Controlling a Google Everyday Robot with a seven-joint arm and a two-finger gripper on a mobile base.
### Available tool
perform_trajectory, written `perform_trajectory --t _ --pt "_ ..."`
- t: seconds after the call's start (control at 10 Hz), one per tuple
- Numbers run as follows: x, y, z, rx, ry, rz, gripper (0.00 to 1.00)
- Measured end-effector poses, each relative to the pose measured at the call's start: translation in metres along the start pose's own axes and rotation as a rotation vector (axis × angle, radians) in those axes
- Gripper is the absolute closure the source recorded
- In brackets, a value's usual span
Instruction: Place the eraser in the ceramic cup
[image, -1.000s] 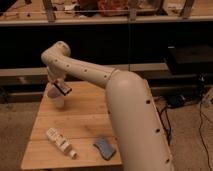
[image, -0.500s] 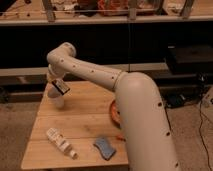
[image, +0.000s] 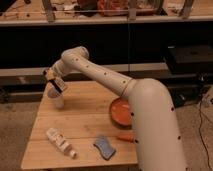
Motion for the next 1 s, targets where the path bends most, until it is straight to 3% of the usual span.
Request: perform_trajectory --t 0.2,0.4,1.0 --pt "0.007 -0.002 0.005 0.102 0.094 -0.021 0.86" --pt "0.014 -0.006 0.012 0.164 0.138 -0.046 0.86" --pt "0.022 -0.016 0.031 0.309 0.158 -0.104 0.86"
